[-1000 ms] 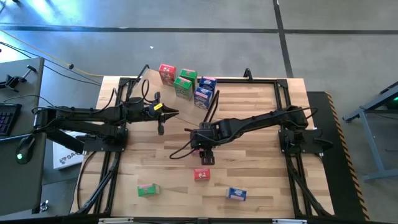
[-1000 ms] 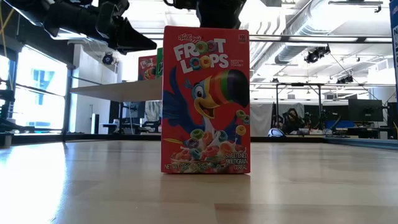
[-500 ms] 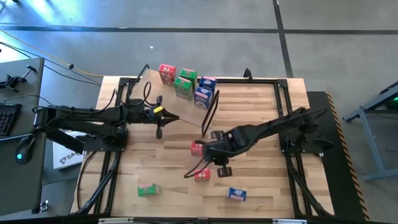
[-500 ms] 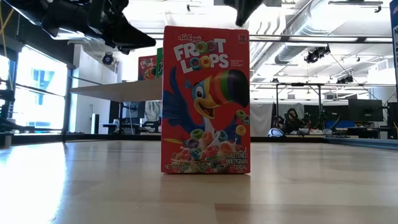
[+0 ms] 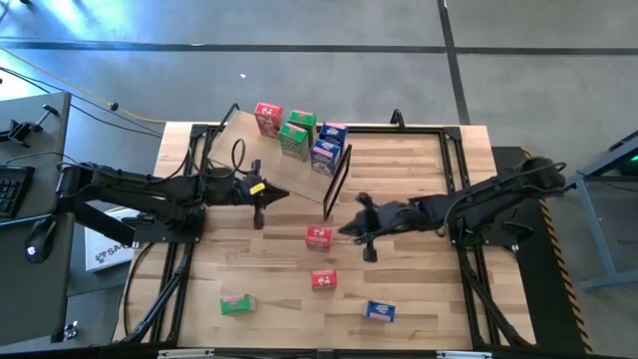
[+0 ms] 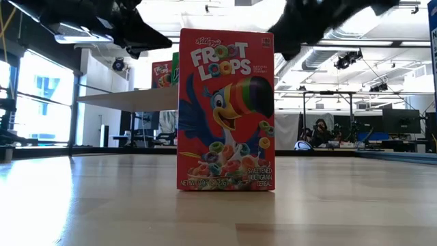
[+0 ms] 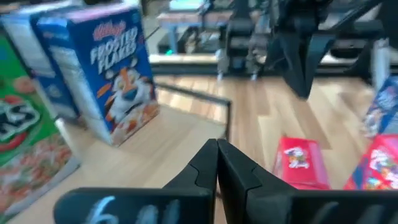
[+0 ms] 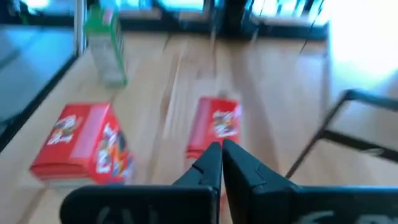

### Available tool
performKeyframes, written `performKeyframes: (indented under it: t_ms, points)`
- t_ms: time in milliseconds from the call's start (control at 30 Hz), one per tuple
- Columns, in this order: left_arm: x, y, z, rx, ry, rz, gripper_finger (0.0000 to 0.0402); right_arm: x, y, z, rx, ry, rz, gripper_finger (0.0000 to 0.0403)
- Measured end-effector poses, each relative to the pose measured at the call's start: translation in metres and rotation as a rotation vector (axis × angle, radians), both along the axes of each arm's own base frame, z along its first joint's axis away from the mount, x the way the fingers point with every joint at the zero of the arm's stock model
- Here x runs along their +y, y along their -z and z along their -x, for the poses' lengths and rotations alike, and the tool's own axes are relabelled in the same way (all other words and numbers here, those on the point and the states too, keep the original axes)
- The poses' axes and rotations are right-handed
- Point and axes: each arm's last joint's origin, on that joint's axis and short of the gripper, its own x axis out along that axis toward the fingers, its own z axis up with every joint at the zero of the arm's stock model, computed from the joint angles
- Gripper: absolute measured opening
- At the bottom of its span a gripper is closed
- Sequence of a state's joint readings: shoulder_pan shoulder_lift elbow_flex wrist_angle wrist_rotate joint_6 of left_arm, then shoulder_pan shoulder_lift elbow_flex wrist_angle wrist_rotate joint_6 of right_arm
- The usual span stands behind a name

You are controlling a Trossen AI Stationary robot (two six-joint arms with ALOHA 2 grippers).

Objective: Stack cereal on shelf
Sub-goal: Put the top red cereal box on the shelf aligned with the other red cereal box

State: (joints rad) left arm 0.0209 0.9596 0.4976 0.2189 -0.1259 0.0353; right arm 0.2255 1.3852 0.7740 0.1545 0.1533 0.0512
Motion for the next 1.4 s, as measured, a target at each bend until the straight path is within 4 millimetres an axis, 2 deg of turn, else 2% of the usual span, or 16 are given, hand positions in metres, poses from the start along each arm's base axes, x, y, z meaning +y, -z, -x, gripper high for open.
performKeyframes:
  t_ms: [200,333,467,867,1033,1233,1400]
  points:
    - [-0.016,-0.004,-0.012,0.13,-0.024,0.051,0.0002,-0.028,0.02,0.031,-0.228,0.01,0.037,0.0001]
    - [-0.026,-0.006,-0.024,0.232,-0.045,0.103,0.0022,-0.044,0.028,0.048,-0.263,0.028,0.028,0.0]
    - [-0.039,-0.007,-0.038,0.327,0.011,0.129,0.0055,-0.053,0.036,0.057,-0.247,0.036,0.032,0.0]
    - [-0.063,-0.014,-0.091,0.645,0.069,0.181,0.0162,-0.057,0.04,0.059,-0.217,0.029,0.002,0.0]
    - [-0.07,-0.023,-0.109,0.663,0.115,0.13,0.0204,-0.057,0.041,0.059,-0.204,0.027,0.009,0.0]
    - [-0.072,-0.015,-0.121,0.705,0.137,0.086,0.0252,-0.057,0.041,0.059,-0.198,0.027,0.009,0.0]
    - [-0.073,-0.013,-0.127,0.724,0.143,0.054,0.0276,-0.057,0.041,0.059,-0.197,0.027,0.009,0.0]
